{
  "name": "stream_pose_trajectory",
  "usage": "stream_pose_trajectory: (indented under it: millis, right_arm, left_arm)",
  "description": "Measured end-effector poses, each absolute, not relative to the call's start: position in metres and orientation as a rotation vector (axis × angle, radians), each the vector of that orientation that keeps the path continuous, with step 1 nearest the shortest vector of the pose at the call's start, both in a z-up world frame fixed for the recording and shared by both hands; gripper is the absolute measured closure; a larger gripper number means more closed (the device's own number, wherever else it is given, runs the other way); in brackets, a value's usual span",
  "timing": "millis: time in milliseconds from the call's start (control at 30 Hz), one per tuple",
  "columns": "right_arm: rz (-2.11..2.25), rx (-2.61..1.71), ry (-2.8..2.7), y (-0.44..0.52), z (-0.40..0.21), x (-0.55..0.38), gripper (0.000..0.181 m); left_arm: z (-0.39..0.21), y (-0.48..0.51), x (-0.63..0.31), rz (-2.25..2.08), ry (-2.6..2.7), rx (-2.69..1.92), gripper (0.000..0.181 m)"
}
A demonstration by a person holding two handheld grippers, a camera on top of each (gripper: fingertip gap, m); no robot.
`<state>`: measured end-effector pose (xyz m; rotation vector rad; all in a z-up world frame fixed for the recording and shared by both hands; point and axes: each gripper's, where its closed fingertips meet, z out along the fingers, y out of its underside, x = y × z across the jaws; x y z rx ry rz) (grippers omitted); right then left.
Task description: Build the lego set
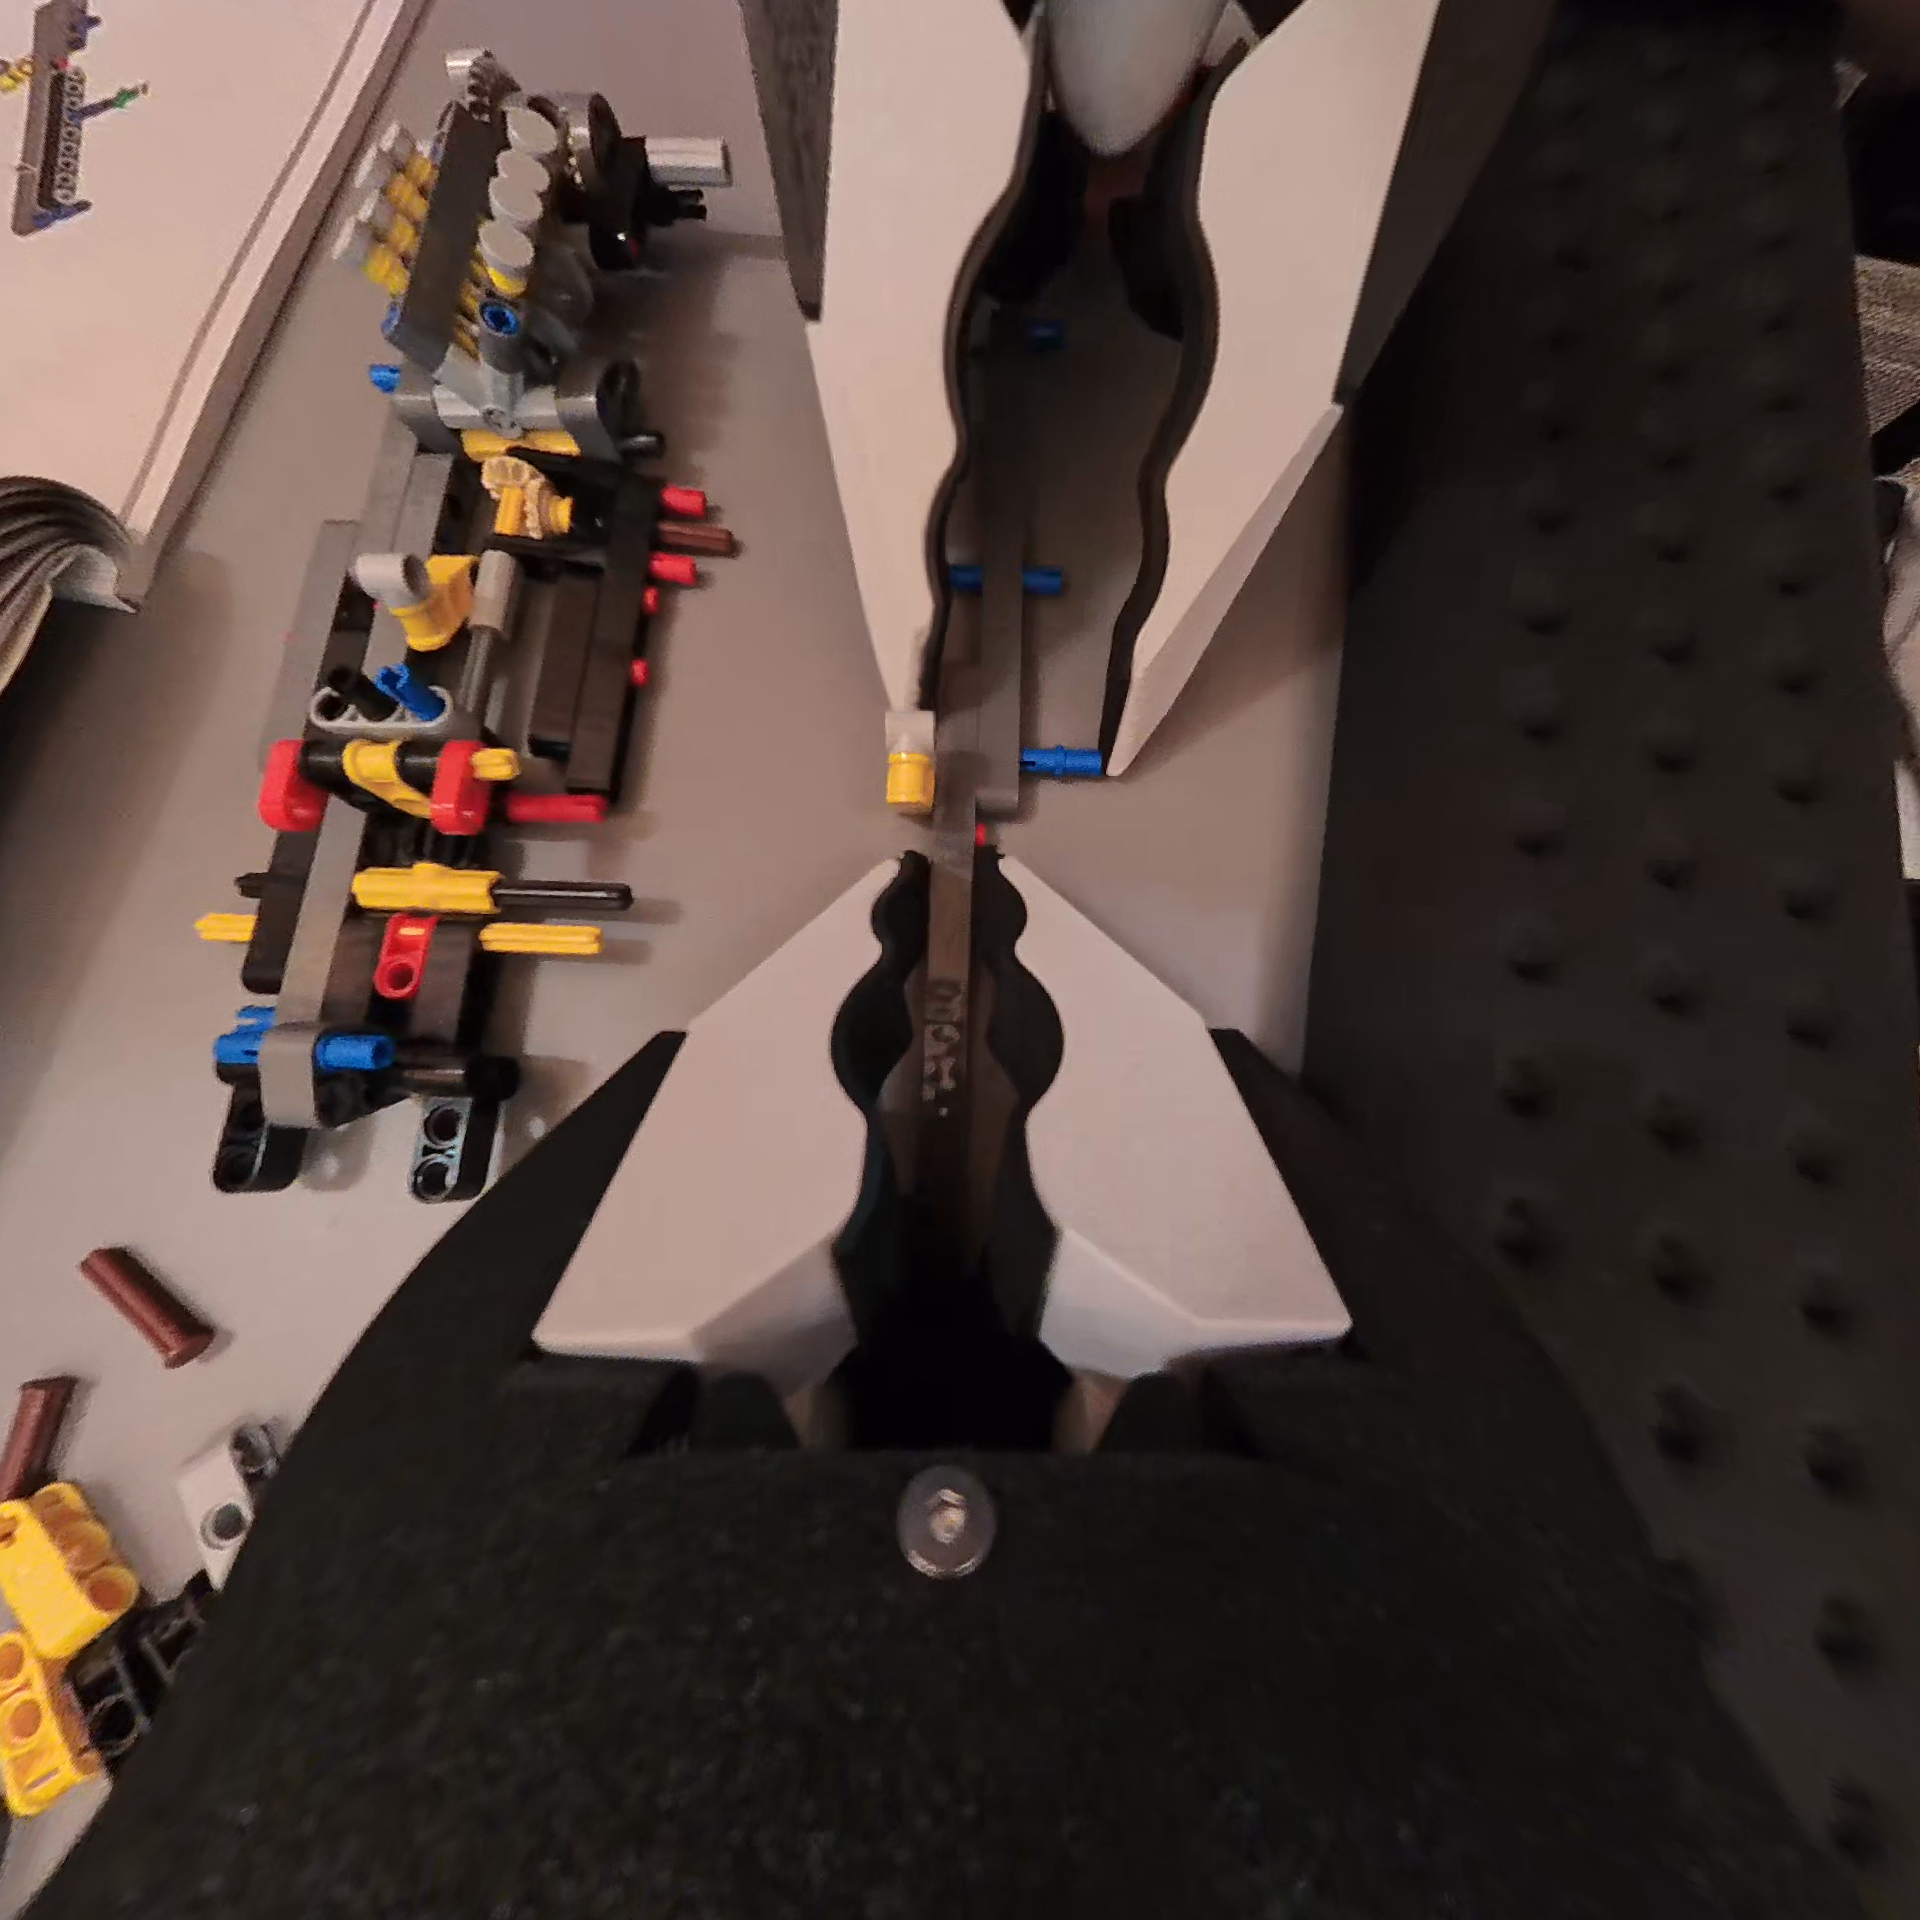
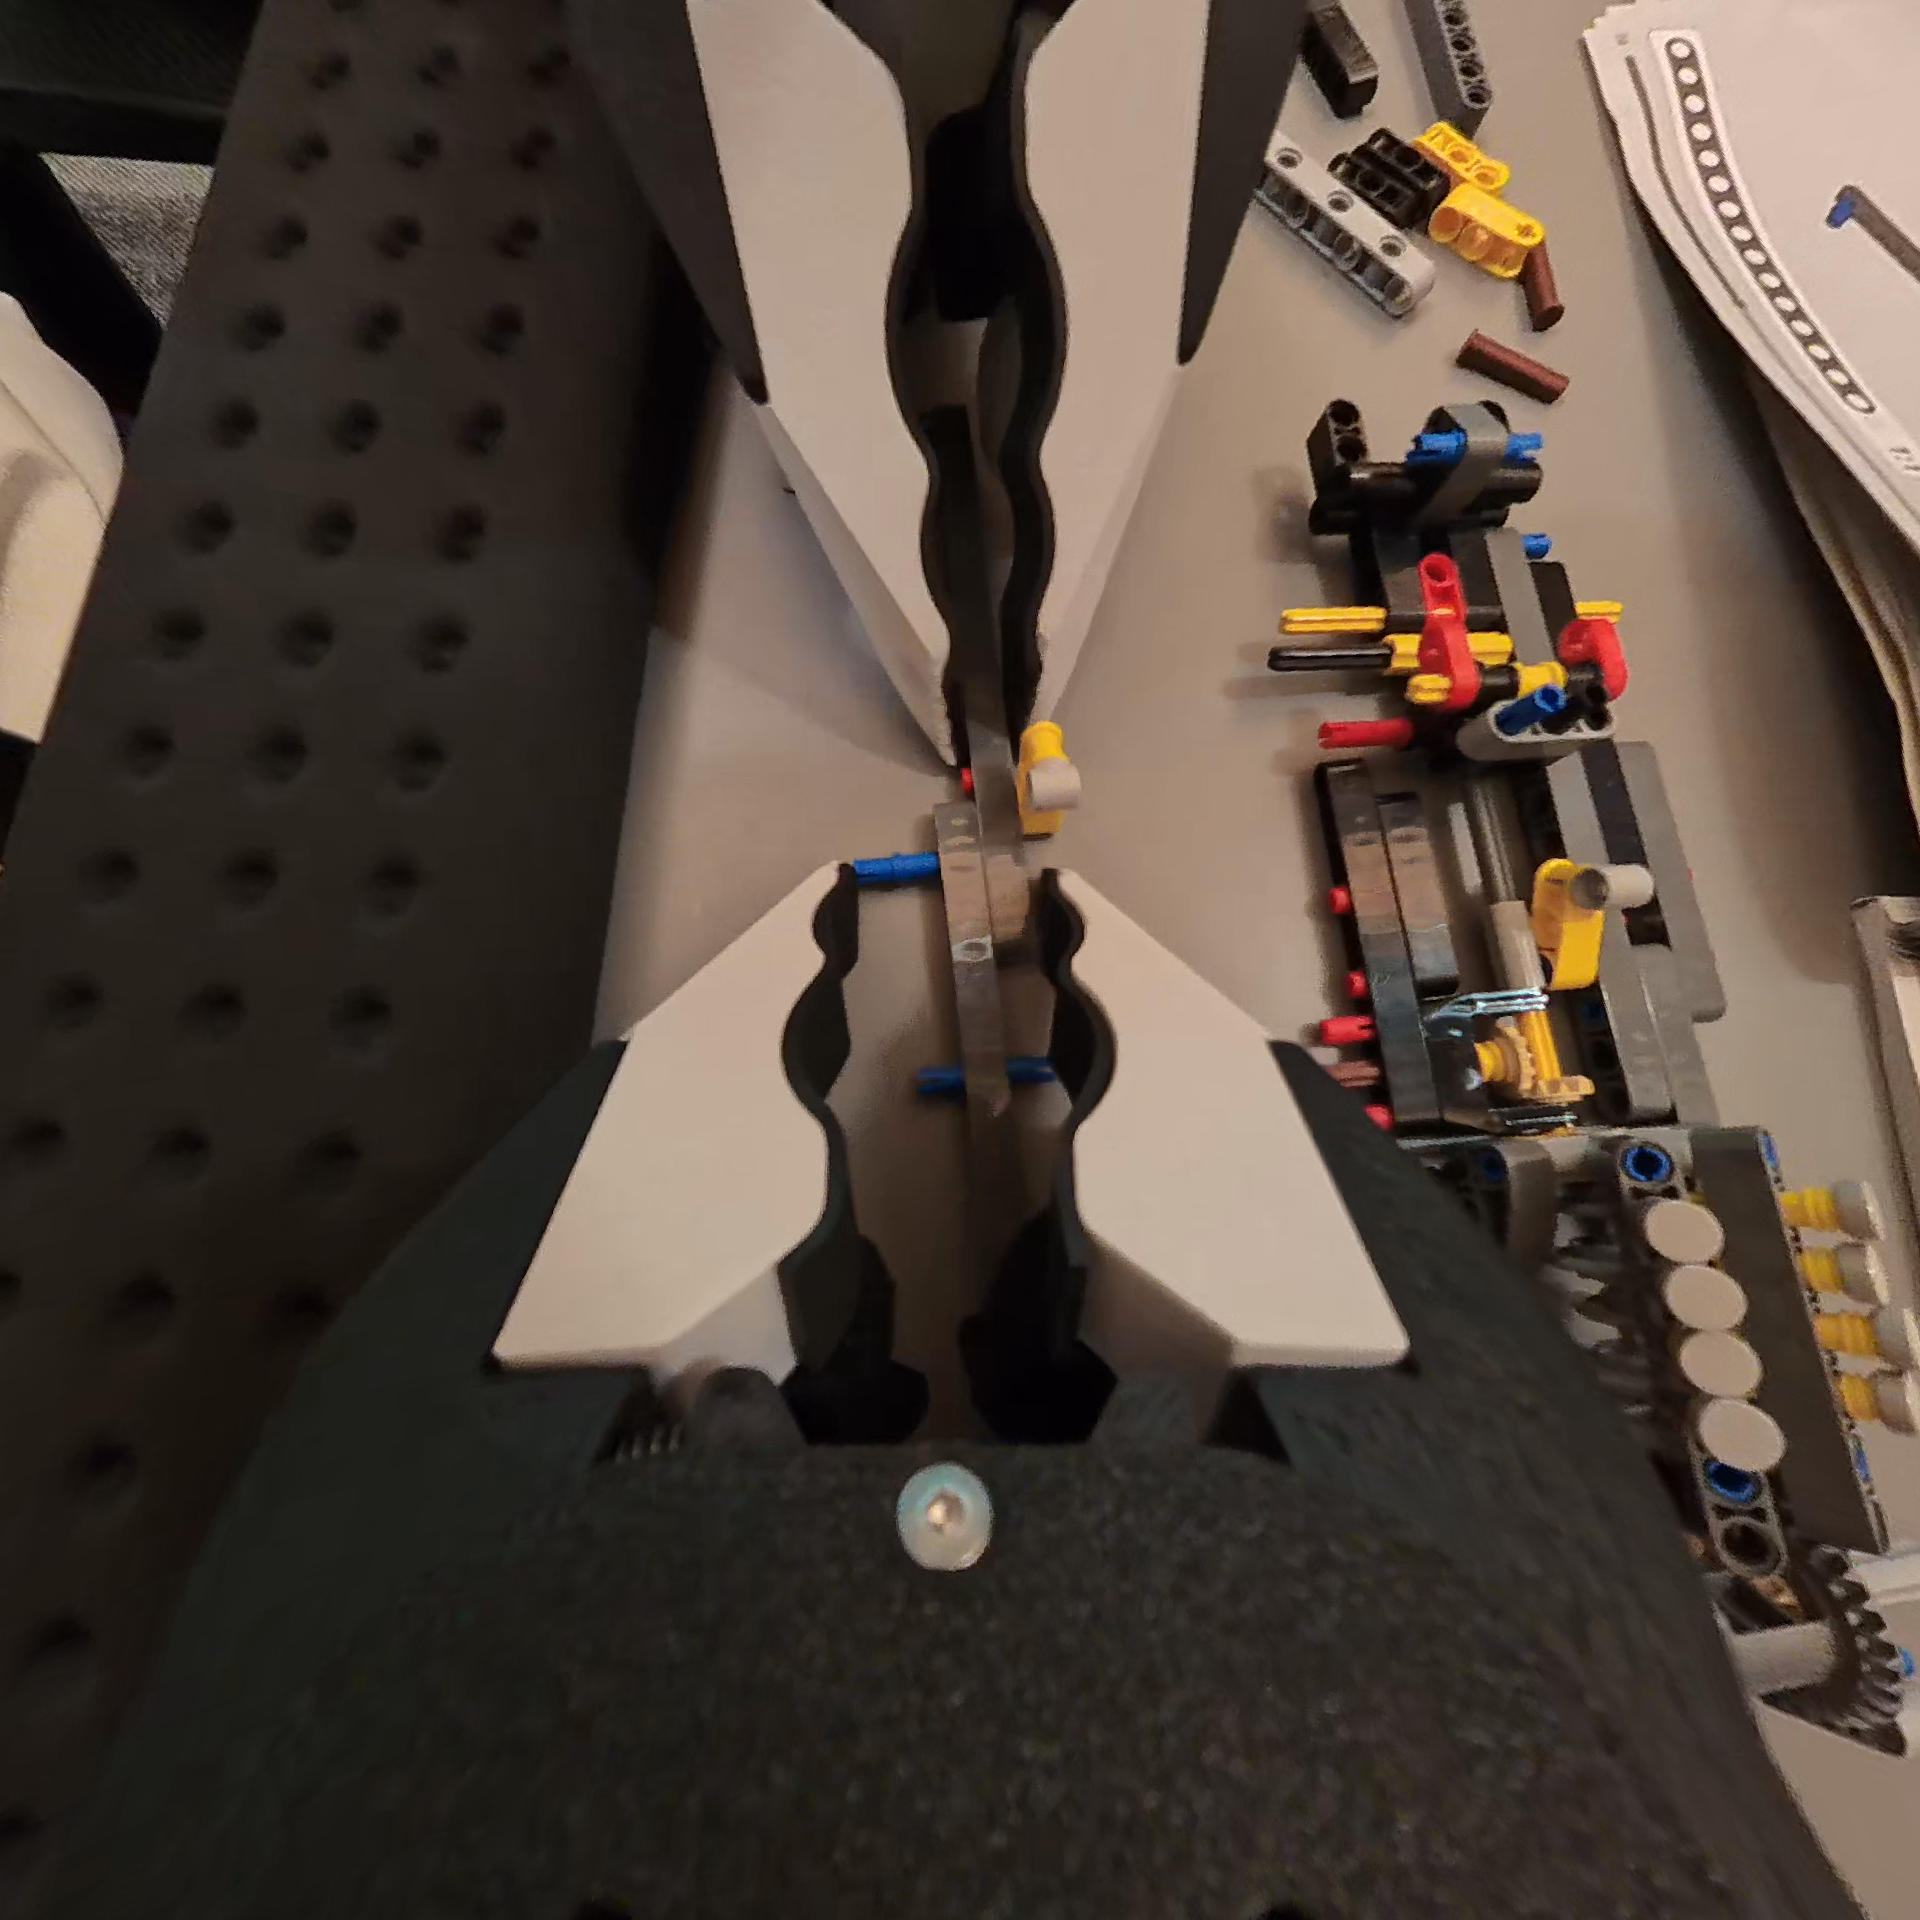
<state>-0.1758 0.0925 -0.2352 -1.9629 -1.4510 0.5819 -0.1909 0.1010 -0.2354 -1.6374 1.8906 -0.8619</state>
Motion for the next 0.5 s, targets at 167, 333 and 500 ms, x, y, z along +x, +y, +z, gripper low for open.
stream_pose_trajectory:
  millis: [167,333,500]
  right_arm:
    - [0.579,-1.989,-1.438,0.0925,-0.2352,-0.1776,0.149]
    - [0.567,-1.999,-1.433,0.0931,-0.2355,-0.1774,0.149]
    - [0.559,-1.980,-1.459,0.0930,-0.2357,-0.1769,0.158]
  left_arm:
    - [-0.2355,0.1015,-0.1908,-0.864,1.888,-1.643,0.174]
    - [-0.2357,0.1012,-0.1909,-0.856,1.889,-1.639,0.174]
    - [-0.2357,0.0974,-0.1912,-0.871,1.905,-1.629,0.174]
